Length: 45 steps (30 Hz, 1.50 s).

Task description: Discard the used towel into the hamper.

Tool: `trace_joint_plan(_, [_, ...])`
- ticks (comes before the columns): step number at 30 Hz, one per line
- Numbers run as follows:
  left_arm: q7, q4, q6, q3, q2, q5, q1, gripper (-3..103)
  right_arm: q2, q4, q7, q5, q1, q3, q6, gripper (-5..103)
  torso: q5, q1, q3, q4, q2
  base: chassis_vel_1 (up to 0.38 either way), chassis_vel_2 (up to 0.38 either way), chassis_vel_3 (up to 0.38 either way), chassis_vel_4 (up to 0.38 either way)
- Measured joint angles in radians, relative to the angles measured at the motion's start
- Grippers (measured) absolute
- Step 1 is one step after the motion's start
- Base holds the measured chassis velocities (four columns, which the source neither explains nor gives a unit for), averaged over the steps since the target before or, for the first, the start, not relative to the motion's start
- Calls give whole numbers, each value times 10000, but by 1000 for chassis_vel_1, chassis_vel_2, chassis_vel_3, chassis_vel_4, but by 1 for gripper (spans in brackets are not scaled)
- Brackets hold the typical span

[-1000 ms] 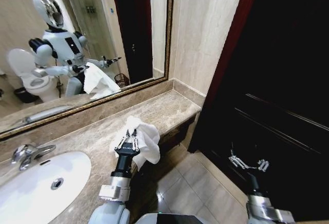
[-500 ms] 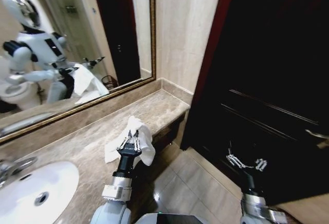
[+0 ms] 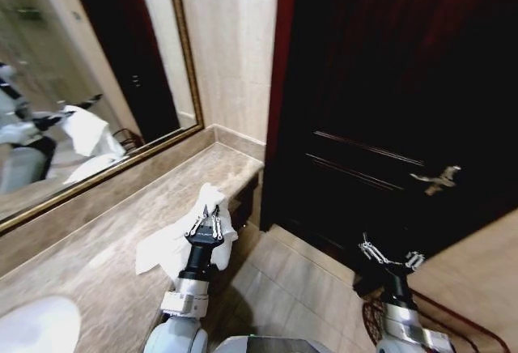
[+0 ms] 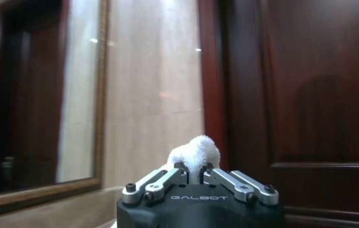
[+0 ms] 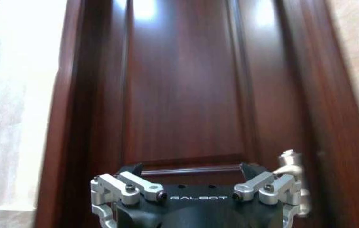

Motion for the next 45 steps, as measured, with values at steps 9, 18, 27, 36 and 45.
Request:
trace_joint_plan(9, [6,24,-3,91,0,-5,26,8,18,-18,-241,106,-43,-85,282,100,3,0,0,2,0,-123,-136,-118,-117])
trace_joint_plan(18, [32,51,-3,85,0,-23,30,8,30,-11,-273,125,-97,-88,340,100,2,1,0,1,0,-118,-121,-125,-129])
trace_joint_plan(27, [61,34,-6,75,0,-19,47,8,21,-18,-335,198,-72,-54,399,100,1,0,0,2,1,-127,-124,-120,-121])
trace_joint_plan(36, [60,-28,-71,80,0,1,79,8,35,23,-349,201,-107,-66,421,100,3,0,0,1,2,-131,-123,-127,-140])
trace_joint_plan(45, [59,12,-115,92,0,38,87,8,67,113,-396,329,-145,-75,415,100,2,-1,0,2,2,-122,-130,-131,-124])
